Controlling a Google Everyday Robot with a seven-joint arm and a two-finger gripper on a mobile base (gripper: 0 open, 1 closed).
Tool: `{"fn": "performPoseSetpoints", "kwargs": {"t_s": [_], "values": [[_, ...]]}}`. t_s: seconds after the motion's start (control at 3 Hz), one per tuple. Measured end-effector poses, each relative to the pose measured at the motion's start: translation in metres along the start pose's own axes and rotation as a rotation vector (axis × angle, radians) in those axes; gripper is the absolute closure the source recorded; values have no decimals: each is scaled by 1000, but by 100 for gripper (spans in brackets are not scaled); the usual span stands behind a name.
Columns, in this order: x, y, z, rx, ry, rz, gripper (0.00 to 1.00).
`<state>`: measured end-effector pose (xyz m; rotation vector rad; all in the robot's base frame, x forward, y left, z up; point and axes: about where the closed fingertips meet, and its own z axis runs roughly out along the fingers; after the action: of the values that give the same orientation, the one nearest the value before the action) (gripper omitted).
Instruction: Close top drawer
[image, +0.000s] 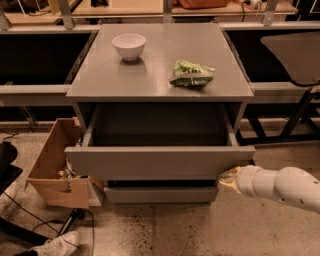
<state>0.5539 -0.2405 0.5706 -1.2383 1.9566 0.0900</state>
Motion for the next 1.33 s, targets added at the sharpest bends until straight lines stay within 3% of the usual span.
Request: {"fn": "performPoseSetpoints", "kwargs": {"t_s": [0.33,0.67,1.0,1.33], "values": [[0,1,-1,0,0,0,100],[-2,-31,7,17,-9,-19,100],[-1,-30,5,17,-9,-19,100],[-5,-53,8,25,-11,-32,100]]}}
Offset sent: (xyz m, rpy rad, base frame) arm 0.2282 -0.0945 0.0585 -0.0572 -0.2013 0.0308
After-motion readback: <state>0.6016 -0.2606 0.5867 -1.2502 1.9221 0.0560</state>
